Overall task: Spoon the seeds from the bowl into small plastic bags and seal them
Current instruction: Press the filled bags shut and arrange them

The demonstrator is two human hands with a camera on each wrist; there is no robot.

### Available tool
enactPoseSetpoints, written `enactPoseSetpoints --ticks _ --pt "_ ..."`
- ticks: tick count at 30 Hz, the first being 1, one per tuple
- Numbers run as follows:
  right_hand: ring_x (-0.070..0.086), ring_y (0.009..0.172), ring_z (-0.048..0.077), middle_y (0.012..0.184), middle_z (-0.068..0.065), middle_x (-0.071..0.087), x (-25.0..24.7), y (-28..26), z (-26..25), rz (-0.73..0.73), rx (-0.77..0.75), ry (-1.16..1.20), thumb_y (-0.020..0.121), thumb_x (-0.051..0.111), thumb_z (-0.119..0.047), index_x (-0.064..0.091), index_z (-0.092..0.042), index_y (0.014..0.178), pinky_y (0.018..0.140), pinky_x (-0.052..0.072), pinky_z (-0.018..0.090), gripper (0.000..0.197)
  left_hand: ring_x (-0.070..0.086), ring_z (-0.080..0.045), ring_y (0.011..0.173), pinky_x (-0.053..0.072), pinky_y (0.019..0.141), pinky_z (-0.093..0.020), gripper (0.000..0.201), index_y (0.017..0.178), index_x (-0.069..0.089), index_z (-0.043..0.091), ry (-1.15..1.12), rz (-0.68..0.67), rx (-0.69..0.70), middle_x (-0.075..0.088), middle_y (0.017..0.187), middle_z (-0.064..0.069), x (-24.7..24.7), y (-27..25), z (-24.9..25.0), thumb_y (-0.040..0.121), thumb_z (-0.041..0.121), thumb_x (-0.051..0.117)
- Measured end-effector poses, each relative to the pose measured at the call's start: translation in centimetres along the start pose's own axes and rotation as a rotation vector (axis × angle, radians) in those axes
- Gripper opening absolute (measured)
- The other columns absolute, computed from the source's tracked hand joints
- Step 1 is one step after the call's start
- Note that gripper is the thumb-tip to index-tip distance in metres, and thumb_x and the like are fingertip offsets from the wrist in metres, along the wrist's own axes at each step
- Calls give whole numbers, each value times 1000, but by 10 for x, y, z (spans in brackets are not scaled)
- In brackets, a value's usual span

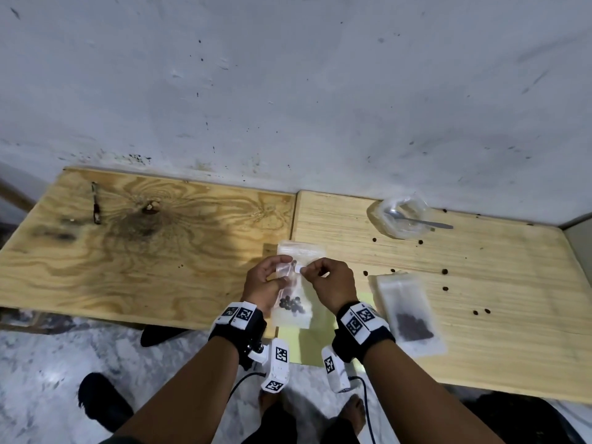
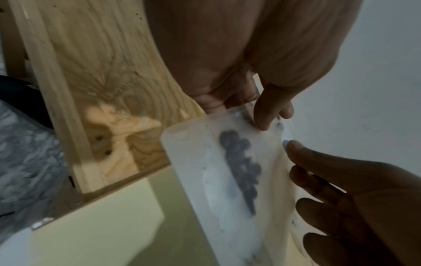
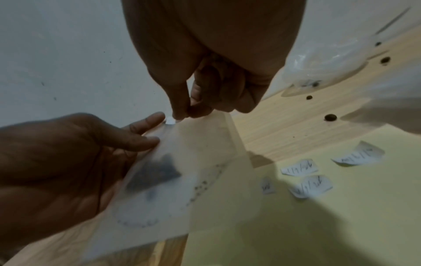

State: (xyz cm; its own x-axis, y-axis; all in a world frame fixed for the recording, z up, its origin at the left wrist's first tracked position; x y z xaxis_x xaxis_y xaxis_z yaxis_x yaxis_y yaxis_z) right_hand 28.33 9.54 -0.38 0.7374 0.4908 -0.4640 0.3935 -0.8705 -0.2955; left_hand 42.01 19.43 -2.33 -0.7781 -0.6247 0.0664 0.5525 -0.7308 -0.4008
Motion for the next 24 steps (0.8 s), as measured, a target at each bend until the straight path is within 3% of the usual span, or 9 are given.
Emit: enactPoseSetpoints --ticks 3,6,10,13,17,21,24 --pt "64 75 14 76 -7 69 -4 -3 -3 44 3 -91 82 76 -32 68 -25 71 74 53 32 15 62 -19 112 54 77 -20 46 101 68 12 -24 -32 -5 68 115 -6 5 -2 3 74 -24 60" --pt "62 90 12 97 -9 61 -7 -9 -5 117 23 -132 81 75 -37 69 -25 79 76 48 29 14 63 -18 112 52 81 -24 41 99 68 12 -53 -23 -6 70 114 -6 6 -2 4 75 -20 61" --pt "57 95 10 110 -9 50 -9 -15 -7 201 46 -66 76 81 -36 65 -24 90 72 41 26 25 68 -14 96 54 83 -28 24 85 67 13 -103 51 5 73 103 -5 5 -3 6 70 -1 81" --pt "55 85 16 97 -3 57 -9 -13 3 204 139 95 67 88 -35 54 -21 96 69 41 28 47 67 -13 80 54 72 -26 22 76 64 12 -36 121 51 72 88 -2 0 -3 9 70 3 83" --pt "48 58 17 70 -1 55 -7 -8 15 178 200 260 63 91 -26 50 -21 85 61 41 30 46 65 -11 76 49 68 -23 20 75 62 12 21 153 48 70 83 0 -3 -1 8 74 -1 78" --pt "46 54 16 65 -1 53 -8 -8 15 200 154 271 63 90 -22 48 -20 80 60 41 29 45 64 -3 73 47 64 -14 19 76 63 10 37 151 45 70 82 4 -1 -2 9 74 -2 77" --pt "46 56 15 66 -2 52 -9 -9 13 182 125 269 63 90 -20 48 -20 82 62 41 29 45 64 -9 75 49 65 -16 19 78 64 11 4 163 19 71 86 0 0 -3 7 74 -3 77"
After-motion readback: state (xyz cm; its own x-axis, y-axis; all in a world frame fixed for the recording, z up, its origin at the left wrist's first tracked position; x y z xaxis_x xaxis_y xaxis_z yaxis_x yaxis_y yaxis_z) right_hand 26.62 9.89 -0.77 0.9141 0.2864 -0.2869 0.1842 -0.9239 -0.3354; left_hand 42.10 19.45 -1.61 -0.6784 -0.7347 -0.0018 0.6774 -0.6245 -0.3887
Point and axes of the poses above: each hand's wrist, its own y-axis towards the middle knuckle, its own x-axis out of the palm, z = x × y, the point moved 7 cm from there along y, towards the middle knuckle
